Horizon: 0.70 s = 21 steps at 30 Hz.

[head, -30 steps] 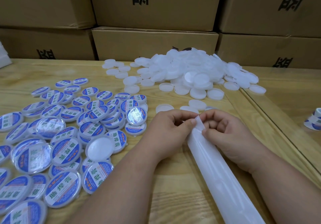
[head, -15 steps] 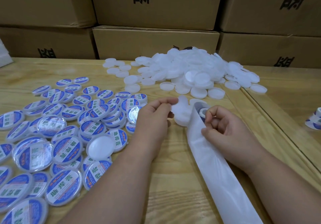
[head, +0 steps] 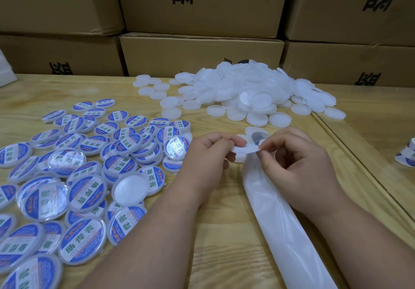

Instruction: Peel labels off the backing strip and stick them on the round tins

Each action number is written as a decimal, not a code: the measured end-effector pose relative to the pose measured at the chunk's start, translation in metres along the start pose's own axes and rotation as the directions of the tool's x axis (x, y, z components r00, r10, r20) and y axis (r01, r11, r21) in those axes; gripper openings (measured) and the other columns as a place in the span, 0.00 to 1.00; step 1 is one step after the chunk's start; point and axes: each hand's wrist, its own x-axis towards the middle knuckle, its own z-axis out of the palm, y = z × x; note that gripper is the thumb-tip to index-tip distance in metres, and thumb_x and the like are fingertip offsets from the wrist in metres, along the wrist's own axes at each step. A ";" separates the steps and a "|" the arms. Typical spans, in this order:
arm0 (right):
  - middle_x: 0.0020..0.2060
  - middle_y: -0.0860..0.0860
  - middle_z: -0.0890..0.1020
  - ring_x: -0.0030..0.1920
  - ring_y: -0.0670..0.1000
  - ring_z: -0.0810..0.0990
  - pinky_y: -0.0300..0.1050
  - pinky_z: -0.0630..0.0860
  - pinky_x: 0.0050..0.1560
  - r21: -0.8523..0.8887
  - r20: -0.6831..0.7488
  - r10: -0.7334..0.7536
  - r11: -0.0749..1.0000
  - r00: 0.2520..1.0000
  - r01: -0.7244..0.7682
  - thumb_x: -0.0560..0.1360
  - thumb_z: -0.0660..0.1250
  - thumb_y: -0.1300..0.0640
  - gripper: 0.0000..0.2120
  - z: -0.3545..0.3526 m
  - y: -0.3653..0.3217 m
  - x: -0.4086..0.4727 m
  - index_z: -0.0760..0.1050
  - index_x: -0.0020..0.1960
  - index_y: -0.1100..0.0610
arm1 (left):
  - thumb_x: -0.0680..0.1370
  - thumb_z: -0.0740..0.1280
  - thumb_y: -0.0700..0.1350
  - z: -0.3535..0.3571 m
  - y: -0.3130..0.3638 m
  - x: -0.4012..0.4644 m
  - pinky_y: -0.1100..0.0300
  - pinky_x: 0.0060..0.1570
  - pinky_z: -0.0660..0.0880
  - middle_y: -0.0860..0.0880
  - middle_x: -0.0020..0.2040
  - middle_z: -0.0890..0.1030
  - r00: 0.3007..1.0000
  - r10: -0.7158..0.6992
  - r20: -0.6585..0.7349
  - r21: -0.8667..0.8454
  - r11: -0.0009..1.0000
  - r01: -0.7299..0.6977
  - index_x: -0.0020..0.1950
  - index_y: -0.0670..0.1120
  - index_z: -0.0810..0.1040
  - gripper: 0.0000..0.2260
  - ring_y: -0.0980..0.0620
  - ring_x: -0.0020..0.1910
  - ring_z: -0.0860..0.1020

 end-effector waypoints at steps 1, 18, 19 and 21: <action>0.41 0.47 0.78 0.32 0.50 0.74 0.31 0.69 0.36 -0.002 0.001 0.002 1.000 1.000 -0.002 0.72 0.74 0.69 0.12 0.000 0.000 0.000 0.80 0.41 0.53 | 0.70 0.64 0.45 0.001 0.001 0.000 0.60 0.34 0.66 0.53 0.32 0.77 1.000 0.007 0.012 -0.024 1.000 -0.007 0.39 0.51 0.87 0.11 0.54 0.32 0.70; 0.48 0.48 0.77 0.51 0.41 0.76 0.31 0.70 0.53 0.061 -0.161 0.111 0.993 0.981 -0.102 0.71 0.69 0.58 0.04 0.004 -0.006 -0.001 0.76 0.39 0.51 | 0.79 0.71 0.46 0.004 -0.003 -0.003 0.64 0.51 0.80 0.59 0.51 0.85 0.990 0.125 -0.066 0.128 0.985 -0.115 0.51 0.62 0.85 0.09 0.62 0.49 0.83; 0.51 0.47 0.77 0.57 0.43 0.75 0.35 0.69 0.58 0.070 -0.149 0.130 0.990 0.980 -0.121 0.71 0.69 0.57 0.03 0.004 -0.006 -0.001 0.76 0.39 0.51 | 0.80 0.70 0.45 0.005 -0.002 -0.003 0.60 0.50 0.82 0.58 0.53 0.84 0.990 0.109 -0.093 0.080 0.992 -0.102 0.50 0.61 0.85 0.10 0.61 0.50 0.84; 0.57 0.43 0.76 0.66 0.46 0.72 0.44 0.68 0.67 0.093 -0.100 0.166 0.983 0.981 -0.157 0.71 0.68 0.56 0.03 0.004 -0.007 -0.002 0.76 0.38 0.50 | 0.83 0.67 0.43 0.007 0.001 -0.003 0.59 0.44 0.83 0.55 0.54 0.83 0.989 0.079 -0.126 -0.012 0.997 -0.081 0.49 0.58 0.85 0.11 0.56 0.50 0.84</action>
